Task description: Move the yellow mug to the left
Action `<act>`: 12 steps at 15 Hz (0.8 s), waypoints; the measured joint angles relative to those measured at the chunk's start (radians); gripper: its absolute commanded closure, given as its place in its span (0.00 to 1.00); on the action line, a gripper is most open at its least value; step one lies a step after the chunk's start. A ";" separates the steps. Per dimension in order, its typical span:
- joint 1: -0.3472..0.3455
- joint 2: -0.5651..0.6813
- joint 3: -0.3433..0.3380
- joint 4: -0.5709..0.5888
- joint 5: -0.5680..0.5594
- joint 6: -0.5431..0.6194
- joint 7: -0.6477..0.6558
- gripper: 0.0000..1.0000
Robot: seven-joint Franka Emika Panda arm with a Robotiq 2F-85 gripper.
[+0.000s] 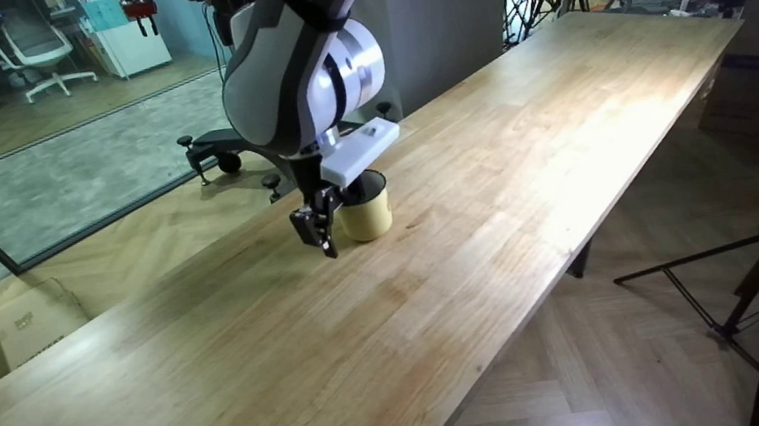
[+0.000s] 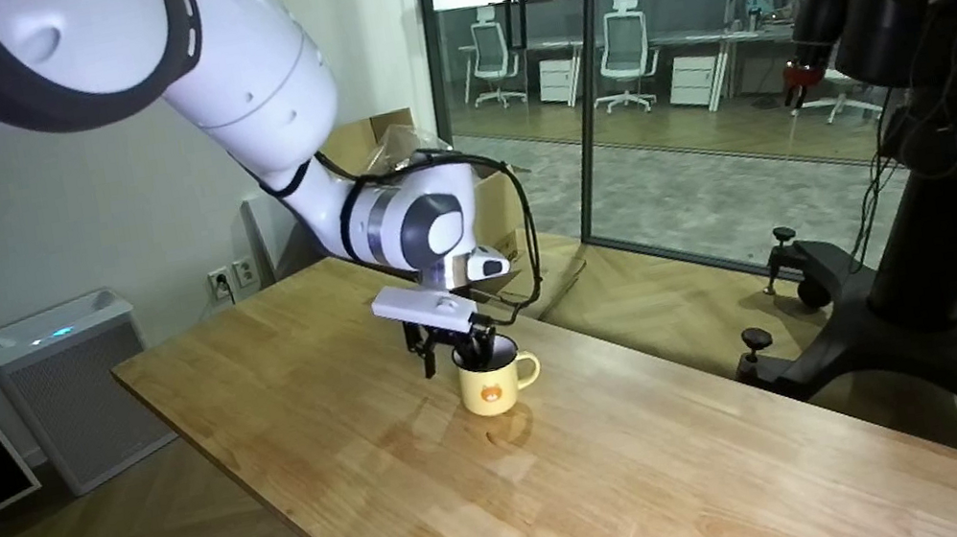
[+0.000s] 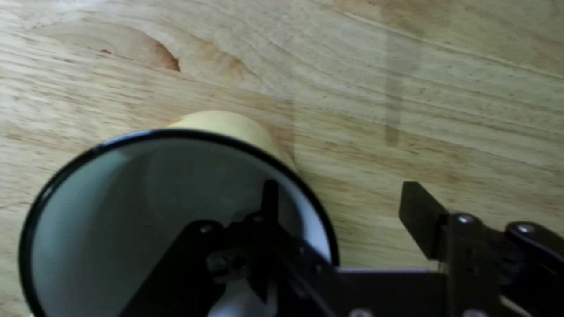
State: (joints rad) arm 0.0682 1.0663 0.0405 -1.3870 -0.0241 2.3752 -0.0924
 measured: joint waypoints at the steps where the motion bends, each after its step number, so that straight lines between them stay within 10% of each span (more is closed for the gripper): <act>1: 0.005 0.000 -0.002 0.000 -0.004 0.010 0.000 0.00; 12: 0.125 -0.054 -0.054 -0.002 -0.079 0.040 0.097 0.00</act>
State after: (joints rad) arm 0.1929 1.0124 -0.0137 -1.3894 -0.1033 2.4149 0.0044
